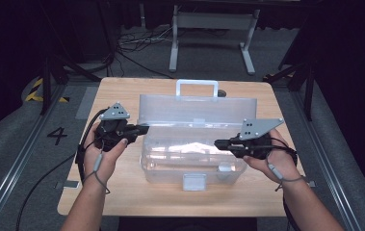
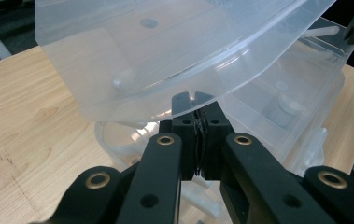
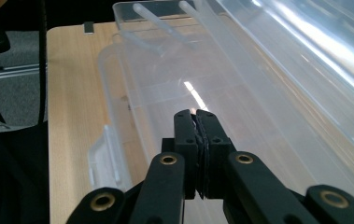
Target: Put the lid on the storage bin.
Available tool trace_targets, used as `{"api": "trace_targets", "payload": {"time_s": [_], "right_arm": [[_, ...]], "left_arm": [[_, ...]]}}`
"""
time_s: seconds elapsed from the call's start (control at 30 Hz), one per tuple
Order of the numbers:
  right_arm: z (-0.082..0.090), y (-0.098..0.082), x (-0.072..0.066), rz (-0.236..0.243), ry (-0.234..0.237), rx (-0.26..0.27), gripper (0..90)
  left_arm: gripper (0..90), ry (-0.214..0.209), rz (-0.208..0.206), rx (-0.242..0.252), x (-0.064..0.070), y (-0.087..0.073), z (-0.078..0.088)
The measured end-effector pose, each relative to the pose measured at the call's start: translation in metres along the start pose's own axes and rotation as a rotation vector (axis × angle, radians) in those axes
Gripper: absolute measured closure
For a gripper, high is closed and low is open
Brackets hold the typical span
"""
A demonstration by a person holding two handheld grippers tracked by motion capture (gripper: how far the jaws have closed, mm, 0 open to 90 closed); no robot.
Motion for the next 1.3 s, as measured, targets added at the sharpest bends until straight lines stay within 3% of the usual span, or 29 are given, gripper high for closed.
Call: {"api": "trace_targets", "payload": {"time_s": [0.4,0.97,1.3], "right_arm": [[0.024,-0.031,0.017,-0.155,-0.065,0.086,89.6],[0.047,-0.050,0.033,-0.259,-0.146,0.116,89.9],[0.055,-0.056,0.038,-0.298,-0.154,0.132,89.8]], "left_arm": [[86.8,0.004,0.008,0.002,-0.001,-0.001,0.001],[86.5,0.000,0.005,-0.009,-0.001,-0.004,0.003],[86.3,-0.009,0.009,-0.036,0.000,-0.008,0.003]]}}
Point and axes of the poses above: each handheld gripper's, and its own axes: z roughly backward along the jaws, y roughly out of its top, x roughly to its right, the point moved 2 cm from there along -z, roughly forward along the jaws, and after that the axes turned 1 degree about -y, right-handed, at the moved point
